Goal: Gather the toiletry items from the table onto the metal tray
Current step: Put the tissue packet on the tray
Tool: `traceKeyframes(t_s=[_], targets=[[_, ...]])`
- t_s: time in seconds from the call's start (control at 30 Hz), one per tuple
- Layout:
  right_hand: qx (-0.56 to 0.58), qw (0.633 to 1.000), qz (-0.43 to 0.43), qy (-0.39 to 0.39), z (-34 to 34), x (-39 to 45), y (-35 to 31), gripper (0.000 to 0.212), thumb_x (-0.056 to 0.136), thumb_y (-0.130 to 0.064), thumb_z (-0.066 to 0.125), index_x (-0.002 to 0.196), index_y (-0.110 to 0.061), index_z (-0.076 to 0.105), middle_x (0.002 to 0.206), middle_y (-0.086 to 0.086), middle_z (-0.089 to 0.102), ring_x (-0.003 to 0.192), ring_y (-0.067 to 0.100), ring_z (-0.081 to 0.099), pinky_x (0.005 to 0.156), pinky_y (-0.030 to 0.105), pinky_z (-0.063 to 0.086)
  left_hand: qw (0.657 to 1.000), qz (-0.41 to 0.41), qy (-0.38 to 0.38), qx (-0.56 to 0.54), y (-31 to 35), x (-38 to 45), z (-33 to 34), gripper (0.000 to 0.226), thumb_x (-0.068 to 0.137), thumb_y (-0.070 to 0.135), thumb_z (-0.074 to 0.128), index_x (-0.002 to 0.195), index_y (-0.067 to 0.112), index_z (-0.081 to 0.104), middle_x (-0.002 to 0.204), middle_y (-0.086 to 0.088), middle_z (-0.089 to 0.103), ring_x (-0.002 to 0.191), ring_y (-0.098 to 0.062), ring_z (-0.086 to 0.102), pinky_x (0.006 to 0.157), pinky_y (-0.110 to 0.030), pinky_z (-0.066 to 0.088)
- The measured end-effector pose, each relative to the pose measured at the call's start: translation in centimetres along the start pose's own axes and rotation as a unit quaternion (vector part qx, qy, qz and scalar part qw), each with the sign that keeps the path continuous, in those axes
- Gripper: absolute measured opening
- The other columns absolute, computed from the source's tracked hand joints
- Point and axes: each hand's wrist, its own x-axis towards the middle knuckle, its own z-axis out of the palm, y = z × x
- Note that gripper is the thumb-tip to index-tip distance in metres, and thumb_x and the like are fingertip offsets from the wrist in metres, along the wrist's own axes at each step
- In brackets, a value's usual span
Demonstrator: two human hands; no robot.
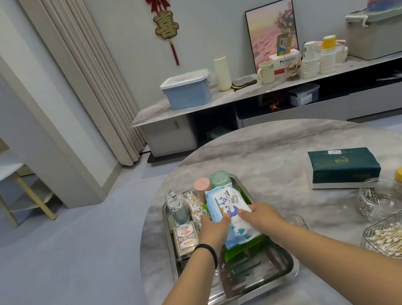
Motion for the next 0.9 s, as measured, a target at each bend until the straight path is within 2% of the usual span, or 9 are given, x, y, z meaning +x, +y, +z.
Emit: traceKeyframes(t_s=[0.23, 0.33, 0.47, 0.57, 0.7, 0.83, 0.9], targets=[[-0.018, 1.000, 0.004, -0.008, -0.5, -0.2, -0.2, 0.043, 0.091, -0.041, 0.050, 0.121, -0.012, 0.061, 0.117, 0.010, 0.068, 0.104, 0.027, 0.065, 0.093, 0.041, 0.053, 0.999, 0.015, 0.019, 0.045, -0.2, 0.0, 0.5, 0.057, 0.086, 0.036, 0.059, 0.132, 0.011, 0.037, 0.124, -0.012, 0.059, 0.105, -0.030, 0.063, 0.092, -0.046, 0.053], [-0.022, 1.000, -0.017, 0.009, -1.6, -1.0, -0.4, 0.047, 0.090, -0.040, 0.050, 0.129, -0.014, 0.055, 0.127, 0.009, 0.063, 0.113, 0.027, 0.060, 0.098, 0.041, 0.049, 0.991, 0.062, 0.053, 0.102, 0.7, -1.8, 0.8, 0.057, 0.090, 0.031, 0.052, 0.139, 0.015, 0.029, 0.134, -0.015, 0.047, 0.115, -0.033, 0.055, 0.099, -0.043, 0.048], [-0.009, 0.998, -0.029, 0.046, -4.2, -2.2, -0.6, 0.051, 0.091, -0.038, 0.051, 0.135, -0.012, 0.048, 0.142, 0.009, 0.049, 0.129, 0.028, 0.047, 0.108, 0.038, 0.038, 0.968, 0.122, 0.082, 0.202, 2.2, -3.6, 2.1, 0.063, 0.093, 0.033, 0.044, 0.148, 0.018, 0.018, 0.151, -0.014, 0.019, 0.135, -0.036, 0.030, 0.112, -0.046, 0.030], [-0.006, 0.997, -0.034, 0.071, -6.7, -2.5, 0.3, 0.050, 0.093, -0.037, 0.049, 0.136, -0.013, 0.046, 0.143, 0.008, 0.048, 0.130, 0.027, 0.045, 0.108, 0.038, 0.038, 0.952, 0.151, 0.062, 0.260, 4.0, -4.7, 4.4, 0.061, 0.093, 0.036, 0.041, 0.147, 0.016, 0.021, 0.154, -0.014, 0.018, 0.142, -0.037, 0.017, 0.119, -0.050, 0.013], [0.006, 0.993, -0.028, 0.118, -10.8, -2.7, 2.0, 0.046, 0.093, -0.035, 0.050, 0.133, -0.012, 0.049, 0.140, 0.010, 0.050, 0.127, 0.029, 0.048, 0.102, 0.038, 0.041, 0.947, 0.163, 0.014, 0.278, 6.1, -5.8, 8.7, 0.059, 0.093, 0.038, 0.041, 0.145, 0.015, 0.024, 0.153, -0.016, 0.020, 0.141, -0.039, 0.021, 0.117, -0.048, 0.017], [-0.020, 0.986, -0.022, 0.161, -14.4, -2.2, 4.2, 0.044, 0.090, -0.038, 0.051, 0.127, -0.014, 0.056, 0.132, 0.011, 0.057, 0.117, 0.029, 0.055, 0.097, 0.037, 0.044, 0.944, 0.155, -0.025, 0.289, 7.0, -5.8, 12.8, 0.059, 0.093, 0.037, 0.039, 0.145, 0.014, 0.026, 0.149, -0.015, 0.025, 0.133, -0.036, 0.035, 0.112, -0.040, 0.027], [-0.042, 0.982, -0.019, 0.183, -15.9, -1.6, 5.2, 0.042, 0.091, -0.037, 0.051, 0.125, -0.014, 0.059, 0.127, 0.012, 0.060, 0.114, 0.030, 0.056, 0.094, 0.035, 0.044, 0.945, 0.152, -0.041, 0.287, 7.3, -5.6, 14.7, 0.058, 0.093, 0.037, 0.038, 0.144, 0.013, 0.026, 0.148, -0.016, 0.025, 0.130, -0.037, 0.039, 0.114, -0.044, 0.027]])
